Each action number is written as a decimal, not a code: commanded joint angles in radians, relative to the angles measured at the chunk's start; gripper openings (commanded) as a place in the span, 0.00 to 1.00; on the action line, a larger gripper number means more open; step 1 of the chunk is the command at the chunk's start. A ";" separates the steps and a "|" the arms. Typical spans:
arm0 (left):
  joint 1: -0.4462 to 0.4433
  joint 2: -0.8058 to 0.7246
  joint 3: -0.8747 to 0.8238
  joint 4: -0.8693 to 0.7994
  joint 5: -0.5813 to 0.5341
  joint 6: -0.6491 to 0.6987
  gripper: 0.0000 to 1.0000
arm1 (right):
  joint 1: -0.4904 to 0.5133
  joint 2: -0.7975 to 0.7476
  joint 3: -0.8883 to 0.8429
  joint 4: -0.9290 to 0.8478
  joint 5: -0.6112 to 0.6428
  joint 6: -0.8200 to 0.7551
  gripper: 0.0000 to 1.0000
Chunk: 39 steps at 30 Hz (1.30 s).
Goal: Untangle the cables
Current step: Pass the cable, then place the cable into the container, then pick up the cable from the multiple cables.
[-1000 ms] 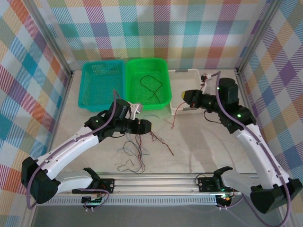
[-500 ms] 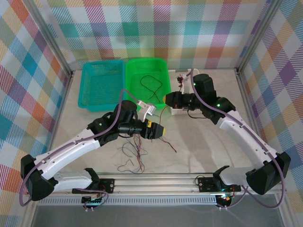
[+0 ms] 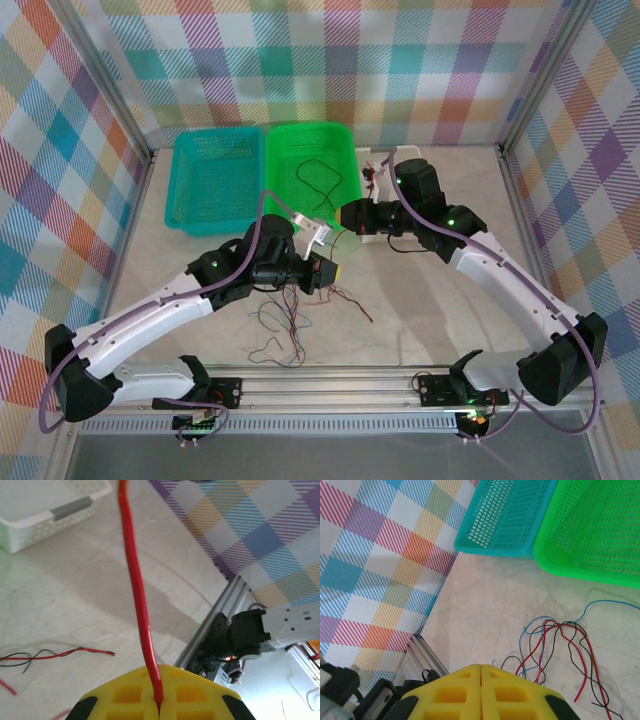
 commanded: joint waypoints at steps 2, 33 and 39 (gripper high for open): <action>0.073 -0.038 0.096 -0.157 -0.147 0.031 0.00 | 0.006 -0.052 -0.012 0.019 0.005 -0.026 0.04; 0.831 0.389 0.569 -0.336 -0.176 -0.076 0.00 | 0.480 0.266 -0.444 0.404 0.252 -0.175 0.71; 0.890 0.469 0.664 -0.344 -0.139 -0.107 0.00 | 0.498 0.352 -0.423 0.456 0.286 -0.165 0.63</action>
